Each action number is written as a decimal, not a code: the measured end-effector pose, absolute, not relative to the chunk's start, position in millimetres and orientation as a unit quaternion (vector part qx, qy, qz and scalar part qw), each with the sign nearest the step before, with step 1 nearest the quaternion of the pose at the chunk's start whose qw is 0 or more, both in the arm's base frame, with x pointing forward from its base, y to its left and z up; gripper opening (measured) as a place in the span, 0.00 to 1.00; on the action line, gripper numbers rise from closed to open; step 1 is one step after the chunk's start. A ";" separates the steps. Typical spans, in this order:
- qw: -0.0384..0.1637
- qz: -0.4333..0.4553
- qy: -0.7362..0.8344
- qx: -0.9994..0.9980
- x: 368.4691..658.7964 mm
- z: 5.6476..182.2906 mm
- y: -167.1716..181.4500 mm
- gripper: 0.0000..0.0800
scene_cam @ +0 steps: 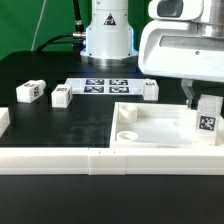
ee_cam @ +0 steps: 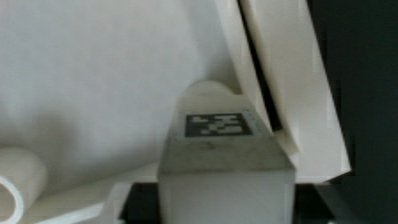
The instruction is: Assemble one leg
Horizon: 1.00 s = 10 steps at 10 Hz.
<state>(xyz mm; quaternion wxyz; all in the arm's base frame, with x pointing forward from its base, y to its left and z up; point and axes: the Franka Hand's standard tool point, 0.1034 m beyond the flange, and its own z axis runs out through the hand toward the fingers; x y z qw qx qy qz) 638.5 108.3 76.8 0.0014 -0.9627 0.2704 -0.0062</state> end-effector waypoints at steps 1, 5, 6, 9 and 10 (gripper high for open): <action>-0.006 -0.008 0.295 -0.955 637.4 77.0 103.0 0.36; -0.028 -0.017 0.392 -0.919 634.8 78.0 88.3 0.38; -0.028 -0.017 0.390 -0.920 634.8 78.0 87.9 0.38; -0.028 -0.017 0.390 -0.920 634.7 77.0 88.1 0.69; -0.028 -0.017 0.390 -0.920 634.6 76.8 88.1 0.79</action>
Offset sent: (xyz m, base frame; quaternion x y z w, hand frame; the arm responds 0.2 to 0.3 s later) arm -0.0038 -0.0024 -0.0060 -0.0052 0.0164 0.2616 0.9650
